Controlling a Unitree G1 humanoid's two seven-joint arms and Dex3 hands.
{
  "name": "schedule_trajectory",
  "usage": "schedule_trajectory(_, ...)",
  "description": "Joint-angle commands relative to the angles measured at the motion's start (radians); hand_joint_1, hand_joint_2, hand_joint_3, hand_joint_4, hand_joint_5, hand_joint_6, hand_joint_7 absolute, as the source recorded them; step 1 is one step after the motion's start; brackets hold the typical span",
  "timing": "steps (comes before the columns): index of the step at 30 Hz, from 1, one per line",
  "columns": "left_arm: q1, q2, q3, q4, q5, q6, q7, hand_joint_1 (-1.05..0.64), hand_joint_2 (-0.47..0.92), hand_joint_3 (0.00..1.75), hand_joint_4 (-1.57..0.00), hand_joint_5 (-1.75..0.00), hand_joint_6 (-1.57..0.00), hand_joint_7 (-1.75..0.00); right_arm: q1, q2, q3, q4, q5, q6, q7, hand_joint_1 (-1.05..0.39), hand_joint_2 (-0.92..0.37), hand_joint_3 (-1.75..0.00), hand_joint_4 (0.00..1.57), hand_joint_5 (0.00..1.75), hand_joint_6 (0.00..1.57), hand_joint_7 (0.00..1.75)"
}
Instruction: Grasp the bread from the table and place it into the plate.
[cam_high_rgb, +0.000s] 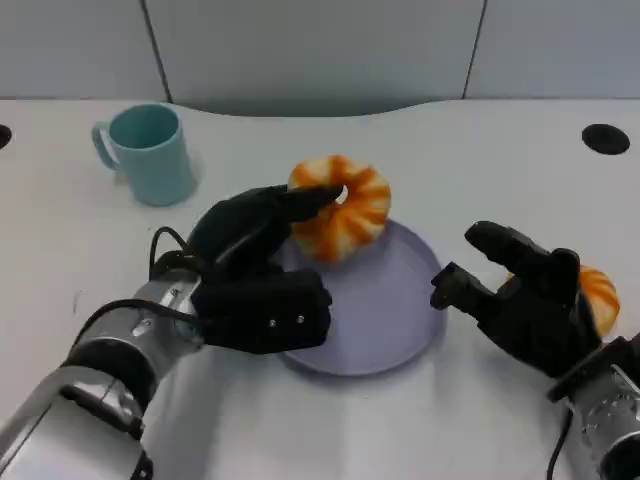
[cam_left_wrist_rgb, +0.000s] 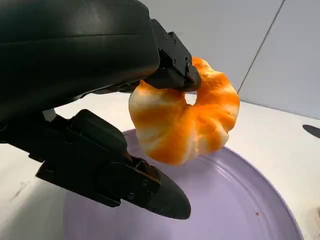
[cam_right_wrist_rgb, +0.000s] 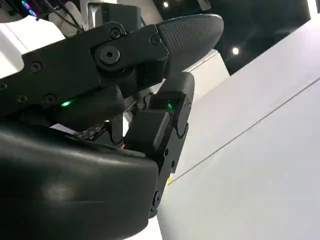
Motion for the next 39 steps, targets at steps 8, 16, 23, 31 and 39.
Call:
schedule_trajectory(8, 0.004, 0.050, 0.032, -0.024, -0.046, -0.072, -0.052, -0.89, 0.92, 0.02, -0.26, -0.07, -0.54, -0.06, -0.018, -0.007, 0.002, 0.013, -0.008, -0.029, -0.014, -0.53, -0.92, -0.13, 0.79, 1.22, 1.15, 0.02)
schedule_trajectory(16, -0.046, 0.088, 0.060, -0.044, -0.103, -0.072, -0.305, -0.86, 0.92, 0.04, -0.29, -0.12, -0.62, -0.01, -0.021, -0.001, 0.000, 0.010, -0.002, -0.020, 0.000, -0.50, -0.92, -0.14, 0.79, 1.22, 1.13, 0.01)
schedule_trajectory(23, -0.104, 0.122, 0.076, -0.085, -0.145, -0.006, -0.558, -0.87, 0.91, 0.03, -0.30, -0.15, -0.51, 0.00, -0.019, 0.005, 0.007, -0.007, -0.009, -0.011, -0.043, -0.51, -0.92, -0.12, 0.81, 1.22, 1.16, 0.02)
schedule_trajectory(31, -0.135, 0.140, 0.057, -0.106, -0.122, 0.029, -0.640, -0.91, 0.90, 0.00, -0.26, -0.17, -0.50, -0.01, -0.024, 0.010, 0.006, -0.002, -0.005, -0.018, -0.038, -0.51, -0.92, -0.14, 0.79, 1.21, 1.15, 0.01)
schedule_trajectory(39, -0.113, 0.162, 0.082, -0.134, -0.161, -0.007, -0.641, -0.90, 0.91, 0.00, -0.24, -0.18, -0.51, 0.00, -0.029, 0.015, 0.008, -0.003, -0.009, -0.019, -0.058, -0.52, -0.92, -0.14, 0.80, 1.21, 1.15, 0.02)
